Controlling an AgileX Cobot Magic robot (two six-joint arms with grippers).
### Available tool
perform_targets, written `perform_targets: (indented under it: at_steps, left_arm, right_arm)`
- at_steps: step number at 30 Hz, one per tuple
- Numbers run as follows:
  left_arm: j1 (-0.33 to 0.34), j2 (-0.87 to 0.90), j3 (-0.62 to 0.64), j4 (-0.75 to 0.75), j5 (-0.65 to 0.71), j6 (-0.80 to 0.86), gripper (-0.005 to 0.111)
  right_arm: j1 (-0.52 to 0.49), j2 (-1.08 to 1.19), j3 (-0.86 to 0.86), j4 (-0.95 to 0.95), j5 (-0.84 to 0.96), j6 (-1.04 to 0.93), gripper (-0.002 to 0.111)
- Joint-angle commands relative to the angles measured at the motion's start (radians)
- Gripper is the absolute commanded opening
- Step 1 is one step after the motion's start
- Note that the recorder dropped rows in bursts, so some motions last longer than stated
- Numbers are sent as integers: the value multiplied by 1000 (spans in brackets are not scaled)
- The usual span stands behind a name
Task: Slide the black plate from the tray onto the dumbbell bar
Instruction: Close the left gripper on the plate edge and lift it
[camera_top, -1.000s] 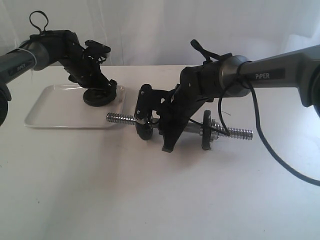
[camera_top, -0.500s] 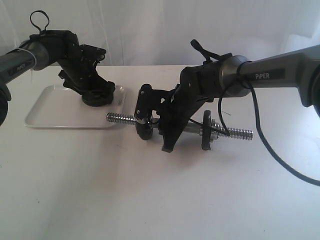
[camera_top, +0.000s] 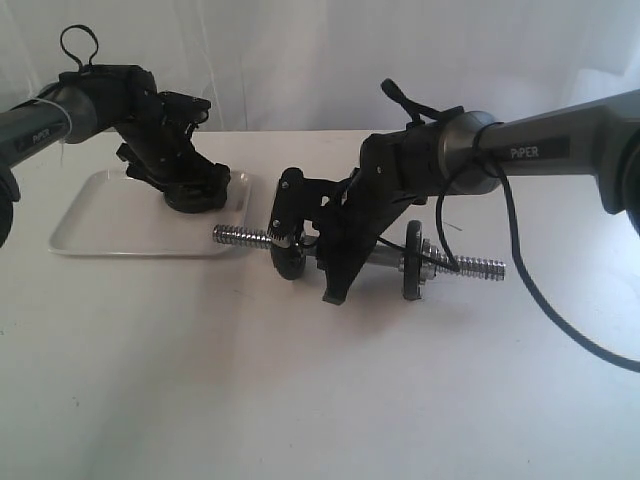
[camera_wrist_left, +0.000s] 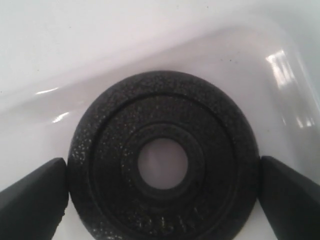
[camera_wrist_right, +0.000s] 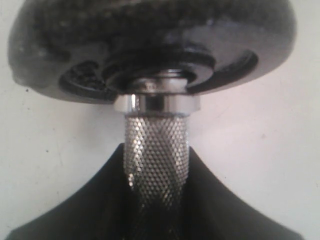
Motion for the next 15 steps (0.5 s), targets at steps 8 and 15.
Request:
perform_targets:
  at_steps: [8,15]
  left_arm:
    - [1,-6,42,-18,-37,-11,105]
    - [1,-6,69,-18,-49,-3,105]
  right_arm:
    - [5,-18,-11,56,-64,26,0]
    - [5,-18,-11,56,-64,26,0]
